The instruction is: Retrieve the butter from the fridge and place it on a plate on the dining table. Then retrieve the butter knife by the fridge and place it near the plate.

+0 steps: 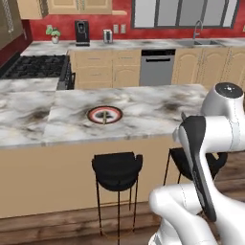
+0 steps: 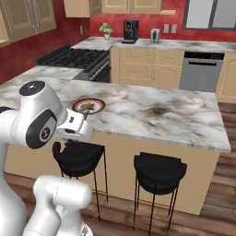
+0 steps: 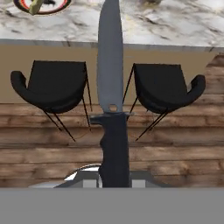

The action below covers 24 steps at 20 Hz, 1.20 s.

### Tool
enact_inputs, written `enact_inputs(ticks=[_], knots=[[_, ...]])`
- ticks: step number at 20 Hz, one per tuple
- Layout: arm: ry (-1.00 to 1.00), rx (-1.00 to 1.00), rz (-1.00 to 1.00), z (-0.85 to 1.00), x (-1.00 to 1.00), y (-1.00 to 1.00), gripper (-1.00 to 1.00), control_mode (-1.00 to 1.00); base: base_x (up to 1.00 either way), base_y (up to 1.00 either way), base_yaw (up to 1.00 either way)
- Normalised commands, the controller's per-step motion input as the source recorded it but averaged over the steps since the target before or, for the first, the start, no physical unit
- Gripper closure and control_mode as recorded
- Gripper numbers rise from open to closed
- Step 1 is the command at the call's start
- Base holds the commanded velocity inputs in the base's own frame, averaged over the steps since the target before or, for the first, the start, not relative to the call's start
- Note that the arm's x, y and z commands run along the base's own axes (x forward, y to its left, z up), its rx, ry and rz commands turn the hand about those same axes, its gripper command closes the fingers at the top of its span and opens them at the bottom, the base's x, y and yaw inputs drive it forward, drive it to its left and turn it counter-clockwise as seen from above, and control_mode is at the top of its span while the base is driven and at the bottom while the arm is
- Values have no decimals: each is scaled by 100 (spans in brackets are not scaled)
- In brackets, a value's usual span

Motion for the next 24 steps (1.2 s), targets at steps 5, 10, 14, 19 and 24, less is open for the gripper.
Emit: enact_inputs(ticks=[5, 10, 14, 19, 24], knots=[[0, 0, 0, 0, 0, 0, 100, 100, 57, 52, -9], [0, 0, 0, 0, 0, 0, 100, 100, 58, 26, -6], [0, 0, 0, 0, 0, 0, 100, 100, 43, 1, -10], [0, 0, 0, 0, 0, 0, 100, 100, 43, 0, -10], [0, 0, 0, 0, 0, 0, 100, 100, 63, 0, -4]])
